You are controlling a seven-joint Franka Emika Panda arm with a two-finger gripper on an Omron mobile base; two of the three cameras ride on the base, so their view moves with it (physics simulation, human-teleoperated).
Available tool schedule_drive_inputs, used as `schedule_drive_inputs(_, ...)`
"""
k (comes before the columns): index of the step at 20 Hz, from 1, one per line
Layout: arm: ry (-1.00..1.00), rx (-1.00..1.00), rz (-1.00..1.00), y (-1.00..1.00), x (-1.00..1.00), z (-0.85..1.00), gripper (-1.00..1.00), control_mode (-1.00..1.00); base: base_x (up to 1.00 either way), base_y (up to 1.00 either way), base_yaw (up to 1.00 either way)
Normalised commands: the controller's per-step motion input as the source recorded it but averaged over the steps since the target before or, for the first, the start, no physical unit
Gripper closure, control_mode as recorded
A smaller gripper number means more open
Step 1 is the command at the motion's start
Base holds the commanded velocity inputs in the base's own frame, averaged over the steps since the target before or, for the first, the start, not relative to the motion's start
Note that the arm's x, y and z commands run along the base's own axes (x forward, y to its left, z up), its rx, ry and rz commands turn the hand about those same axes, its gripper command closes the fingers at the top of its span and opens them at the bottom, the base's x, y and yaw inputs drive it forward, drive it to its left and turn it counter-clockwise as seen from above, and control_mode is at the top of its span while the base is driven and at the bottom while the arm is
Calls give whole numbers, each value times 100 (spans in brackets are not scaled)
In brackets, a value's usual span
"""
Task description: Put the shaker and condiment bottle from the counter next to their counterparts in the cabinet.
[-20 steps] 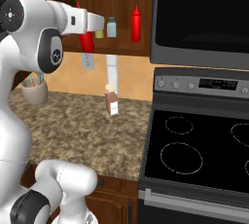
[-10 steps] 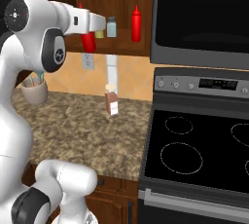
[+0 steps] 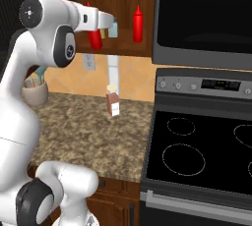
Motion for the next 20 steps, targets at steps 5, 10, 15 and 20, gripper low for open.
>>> schedule_drive_inputs(5,0,0,0,-7,31,0,100,-100,0,0,0)
schedule_drive_inputs(10,1,-1,-4,-23,33,-22,100,-100,0,0,0)
schedule_drive_inputs(15,0,0,-3,-3,23,-4,100,-100,0,0,0)
schedule_drive_inputs(20,0,0,-1,0,32,-9,100,-100,0,0,0)
